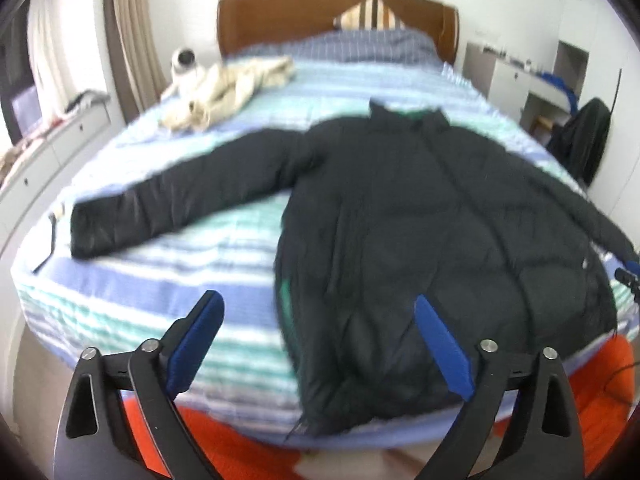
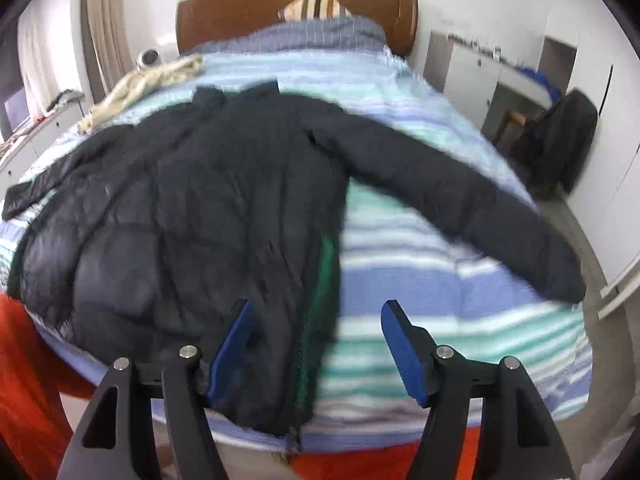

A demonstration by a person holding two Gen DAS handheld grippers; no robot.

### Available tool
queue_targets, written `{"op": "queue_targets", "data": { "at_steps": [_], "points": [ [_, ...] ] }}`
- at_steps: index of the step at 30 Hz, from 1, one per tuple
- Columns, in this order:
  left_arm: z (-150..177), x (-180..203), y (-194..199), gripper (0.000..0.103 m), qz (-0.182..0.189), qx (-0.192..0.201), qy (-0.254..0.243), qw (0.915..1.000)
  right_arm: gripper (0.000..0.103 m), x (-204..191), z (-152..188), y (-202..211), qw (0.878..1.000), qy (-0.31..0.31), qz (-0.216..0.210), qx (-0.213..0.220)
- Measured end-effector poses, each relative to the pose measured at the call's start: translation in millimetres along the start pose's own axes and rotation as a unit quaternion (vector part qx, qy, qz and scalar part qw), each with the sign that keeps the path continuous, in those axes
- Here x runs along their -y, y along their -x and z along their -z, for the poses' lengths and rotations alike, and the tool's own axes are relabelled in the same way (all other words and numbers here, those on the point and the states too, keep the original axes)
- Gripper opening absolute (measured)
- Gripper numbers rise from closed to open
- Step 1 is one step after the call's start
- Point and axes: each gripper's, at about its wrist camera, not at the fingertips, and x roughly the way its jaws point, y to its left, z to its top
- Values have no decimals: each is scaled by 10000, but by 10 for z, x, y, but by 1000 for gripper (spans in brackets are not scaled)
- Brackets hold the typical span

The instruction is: Fold large clothes

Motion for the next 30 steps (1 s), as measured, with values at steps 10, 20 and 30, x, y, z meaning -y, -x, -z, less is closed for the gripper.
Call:
{"op": "queue_targets", "data": {
  "at_steps": [10, 20, 30],
  "points": [
    [-151, 690, -702, 99, 238, 112, -342, 9991, 71, -652, -352, -245, 9969, 550, -296, 482],
    [303, 789, -1246, 103, 121, 37, -354, 9993, 72, -546, -4, -1137, 9986, -118, -503, 146],
    [297, 800, -1313, 103, 137, -207, -311, 9992, 72, -546, 35, -1194, 9989, -56, -470, 34]
  ]
}}
